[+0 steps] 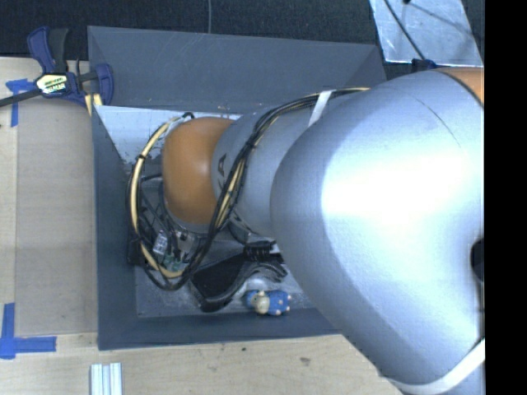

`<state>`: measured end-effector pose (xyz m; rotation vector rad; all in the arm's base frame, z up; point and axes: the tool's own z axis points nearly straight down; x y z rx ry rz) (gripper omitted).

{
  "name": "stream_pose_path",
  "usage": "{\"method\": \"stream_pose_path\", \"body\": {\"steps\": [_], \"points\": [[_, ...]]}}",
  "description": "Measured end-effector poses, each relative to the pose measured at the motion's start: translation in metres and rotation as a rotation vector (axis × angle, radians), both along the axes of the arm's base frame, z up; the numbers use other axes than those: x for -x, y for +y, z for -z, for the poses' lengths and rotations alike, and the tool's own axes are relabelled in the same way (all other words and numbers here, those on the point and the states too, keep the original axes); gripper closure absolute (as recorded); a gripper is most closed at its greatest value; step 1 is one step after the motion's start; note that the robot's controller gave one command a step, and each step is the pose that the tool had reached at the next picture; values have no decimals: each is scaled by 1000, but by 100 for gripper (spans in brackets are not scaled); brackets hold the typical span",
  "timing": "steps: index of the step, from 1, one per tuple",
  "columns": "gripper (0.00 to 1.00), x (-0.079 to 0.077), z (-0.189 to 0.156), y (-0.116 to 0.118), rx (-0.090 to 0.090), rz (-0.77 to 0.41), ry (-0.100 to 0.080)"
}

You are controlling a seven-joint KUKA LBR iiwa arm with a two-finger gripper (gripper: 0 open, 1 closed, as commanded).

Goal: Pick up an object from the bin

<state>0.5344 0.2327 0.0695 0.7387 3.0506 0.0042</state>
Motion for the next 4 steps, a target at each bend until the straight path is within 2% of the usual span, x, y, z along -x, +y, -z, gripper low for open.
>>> {"method": "stream_pose_path", "body": {"steps": [1, 2, 3, 4], "points": [[100, -25, -112, -10, -1, -18, -7], [100, -70, -2, 4, -1, 340, -2], [100, -59, -119, -12, -2, 318, -4], [100, -57, -175, -2, -3, 309, -4]]}}
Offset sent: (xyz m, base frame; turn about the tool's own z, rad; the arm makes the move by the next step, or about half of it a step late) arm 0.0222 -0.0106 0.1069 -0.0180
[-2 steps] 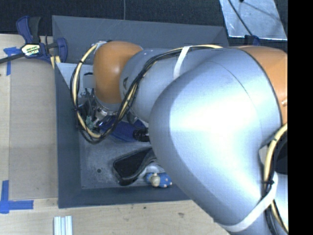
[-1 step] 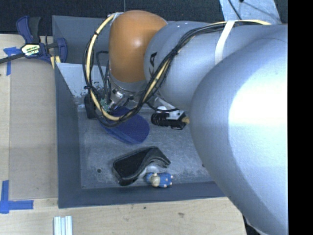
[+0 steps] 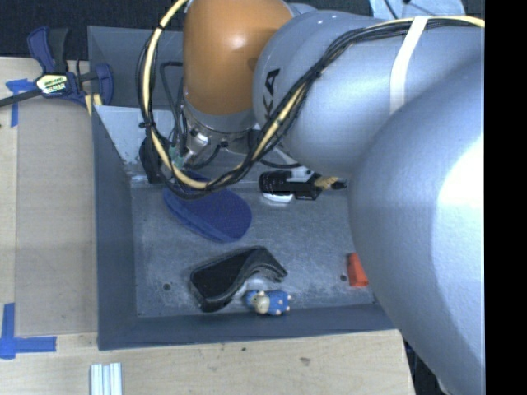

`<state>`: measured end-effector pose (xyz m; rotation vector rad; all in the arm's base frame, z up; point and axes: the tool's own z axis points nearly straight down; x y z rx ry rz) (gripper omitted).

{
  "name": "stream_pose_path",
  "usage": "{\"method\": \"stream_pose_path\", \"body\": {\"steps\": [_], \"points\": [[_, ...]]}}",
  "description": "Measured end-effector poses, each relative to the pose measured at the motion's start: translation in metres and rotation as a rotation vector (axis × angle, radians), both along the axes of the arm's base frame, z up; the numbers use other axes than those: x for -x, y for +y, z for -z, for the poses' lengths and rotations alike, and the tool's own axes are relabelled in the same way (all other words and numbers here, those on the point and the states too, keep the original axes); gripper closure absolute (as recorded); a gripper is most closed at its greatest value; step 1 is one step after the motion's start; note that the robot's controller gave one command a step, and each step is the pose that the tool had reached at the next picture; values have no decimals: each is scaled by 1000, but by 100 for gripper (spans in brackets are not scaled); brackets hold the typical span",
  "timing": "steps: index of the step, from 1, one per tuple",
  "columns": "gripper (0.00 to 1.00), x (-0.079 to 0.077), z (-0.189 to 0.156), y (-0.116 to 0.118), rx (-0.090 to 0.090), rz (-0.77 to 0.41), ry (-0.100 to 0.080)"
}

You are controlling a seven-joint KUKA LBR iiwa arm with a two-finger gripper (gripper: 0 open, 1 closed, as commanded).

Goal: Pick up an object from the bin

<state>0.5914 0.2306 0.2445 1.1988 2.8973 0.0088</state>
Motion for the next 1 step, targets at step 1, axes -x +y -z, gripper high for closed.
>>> {"method": "stream_pose_path", "body": {"steps": [1], "points": [[100, -11, -37, -29, 5, -470, -1]]}}
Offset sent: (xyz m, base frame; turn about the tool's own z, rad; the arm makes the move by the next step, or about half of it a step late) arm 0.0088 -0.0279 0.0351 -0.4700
